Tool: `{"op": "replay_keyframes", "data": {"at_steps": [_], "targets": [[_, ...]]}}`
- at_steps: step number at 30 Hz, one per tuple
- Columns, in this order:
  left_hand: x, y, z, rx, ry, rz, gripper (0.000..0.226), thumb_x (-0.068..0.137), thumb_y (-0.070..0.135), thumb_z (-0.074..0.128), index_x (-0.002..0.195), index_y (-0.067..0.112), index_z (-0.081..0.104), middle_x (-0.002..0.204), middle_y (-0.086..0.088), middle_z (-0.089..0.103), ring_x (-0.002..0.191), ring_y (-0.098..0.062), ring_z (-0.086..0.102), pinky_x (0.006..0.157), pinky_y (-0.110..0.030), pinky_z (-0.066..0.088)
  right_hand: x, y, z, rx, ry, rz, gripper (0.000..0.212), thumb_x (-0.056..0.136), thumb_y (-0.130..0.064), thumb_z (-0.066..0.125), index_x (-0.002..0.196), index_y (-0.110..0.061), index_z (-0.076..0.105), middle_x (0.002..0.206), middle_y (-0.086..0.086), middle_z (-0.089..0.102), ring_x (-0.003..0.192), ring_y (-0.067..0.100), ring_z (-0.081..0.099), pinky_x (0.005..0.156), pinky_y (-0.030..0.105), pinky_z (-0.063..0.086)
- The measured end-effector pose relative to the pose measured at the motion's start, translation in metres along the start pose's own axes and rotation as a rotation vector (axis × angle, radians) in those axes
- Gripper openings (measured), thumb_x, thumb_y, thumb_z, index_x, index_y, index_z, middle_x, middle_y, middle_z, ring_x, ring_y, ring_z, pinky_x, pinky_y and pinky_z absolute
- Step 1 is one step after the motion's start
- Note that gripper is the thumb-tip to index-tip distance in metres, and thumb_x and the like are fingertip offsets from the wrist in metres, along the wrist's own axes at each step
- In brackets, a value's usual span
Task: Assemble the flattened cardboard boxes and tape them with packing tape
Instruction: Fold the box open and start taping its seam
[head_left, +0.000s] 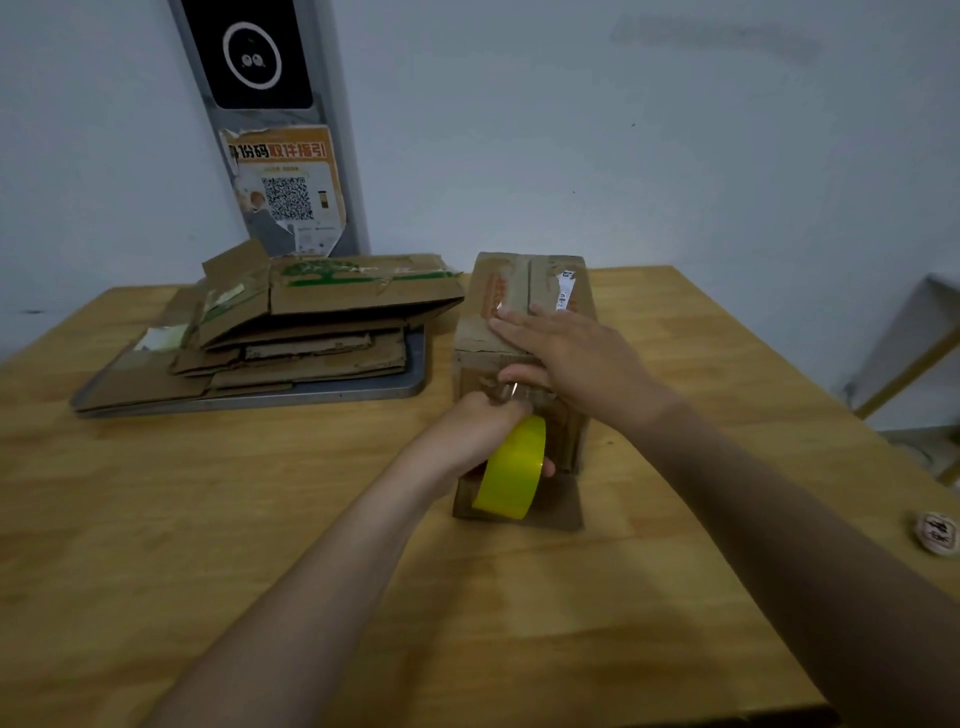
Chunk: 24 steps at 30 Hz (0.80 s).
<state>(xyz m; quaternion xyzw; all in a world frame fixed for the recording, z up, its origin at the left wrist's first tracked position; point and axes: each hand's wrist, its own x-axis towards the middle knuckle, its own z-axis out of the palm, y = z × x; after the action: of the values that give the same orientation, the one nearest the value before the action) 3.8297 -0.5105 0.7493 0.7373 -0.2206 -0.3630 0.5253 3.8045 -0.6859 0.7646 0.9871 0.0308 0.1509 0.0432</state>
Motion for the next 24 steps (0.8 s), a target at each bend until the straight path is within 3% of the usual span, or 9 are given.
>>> {"op": "replay_keyframes", "data": {"at_steps": [2,4,7,10,12,15,20,24], "targets": [[0.004,-0.001,-0.002,0.012,-0.015,-0.047,0.030,0.107,0.039,0.042,0.124,0.016,0.052,0.088,-0.012,0.080,0.074,-0.014,0.076,0.059,-0.018,0.051,-0.002,0.000,0.001,-0.016,0.000,-0.008,0.069,0.098,-0.062,0.041,0.160,-0.035,0.028,0.166,-0.013,0.026,0.153,0.022,0.028,0.118,0.037,0.028],[0.008,-0.004,-0.004,0.069,-0.044,-0.103,0.036,0.108,0.042,0.039,0.127,0.015,0.053,0.092,-0.011,0.080,0.085,-0.021,0.075,0.078,-0.032,0.048,-0.001,0.000,0.001,-0.033,-0.002,-0.020,0.071,0.098,-0.064,0.042,0.160,-0.035,0.027,0.167,-0.013,0.025,0.153,0.022,0.027,0.118,0.036,0.028],[0.009,-0.010,-0.004,0.089,-0.053,-0.166,0.037,0.109,0.041,0.037,0.126,0.013,0.056,0.093,-0.009,0.080,0.091,-0.024,0.071,0.086,-0.039,0.044,0.000,0.000,0.002,-0.052,-0.012,-0.040,0.075,0.096,-0.064,0.045,0.161,-0.032,0.026,0.168,-0.010,0.023,0.153,0.022,0.026,0.119,0.038,0.027],[0.010,-0.011,-0.001,0.076,-0.047,-0.156,0.031,0.109,0.042,0.035,0.123,0.021,0.055,0.090,-0.006,0.080,0.089,-0.020,0.072,0.080,-0.032,0.046,-0.001,0.002,0.003,-0.063,-0.014,-0.054,0.082,0.092,-0.066,0.051,0.161,-0.030,0.026,0.168,-0.007,0.024,0.153,0.024,0.027,0.120,0.041,0.029],[0.011,-0.009,0.001,0.021,-0.007,-0.119,0.030,0.110,0.039,0.036,0.126,0.021,0.054,0.089,-0.007,0.080,0.076,-0.013,0.075,0.061,-0.019,0.052,0.000,0.004,0.005,-0.075,-0.009,-0.052,0.084,0.090,-0.066,0.055,0.160,-0.030,0.027,0.167,-0.007,0.027,0.152,0.025,0.029,0.118,0.041,0.032],[0.009,-0.008,0.002,-0.088,0.044,-0.068,0.027,0.109,0.036,0.042,0.123,0.019,0.057,0.090,-0.011,0.080,0.066,-0.010,0.075,0.045,-0.017,0.049,0.000,0.007,0.008,-0.103,0.037,-0.051,0.084,0.088,-0.067,0.057,0.159,-0.029,0.031,0.165,-0.007,0.033,0.149,0.026,0.036,0.114,0.040,0.037],[0.009,-0.010,0.005,-0.181,0.098,-0.037,0.021,0.106,0.029,0.051,0.114,0.013,0.063,0.088,-0.015,0.079,0.065,-0.013,0.075,0.043,-0.017,0.049,0.002,0.008,0.010,-0.097,0.045,-0.059,0.081,0.089,-0.067,0.056,0.158,-0.031,0.033,0.164,-0.009,0.033,0.148,0.024,0.037,0.113,0.038,0.038],[0.009,-0.010,0.010,-0.153,0.120,-0.035,0.024,0.106,0.030,0.052,0.119,0.013,0.064,0.087,-0.012,0.080,0.068,-0.013,0.076,0.051,-0.020,0.052,-0.005,0.012,-0.003,0.263,0.086,-0.023,0.063,0.096,-0.056,0.058,0.152,-0.028,0.047,0.156,-0.006,0.047,0.145,0.018,0.040,0.115,0.041,0.040]]}}
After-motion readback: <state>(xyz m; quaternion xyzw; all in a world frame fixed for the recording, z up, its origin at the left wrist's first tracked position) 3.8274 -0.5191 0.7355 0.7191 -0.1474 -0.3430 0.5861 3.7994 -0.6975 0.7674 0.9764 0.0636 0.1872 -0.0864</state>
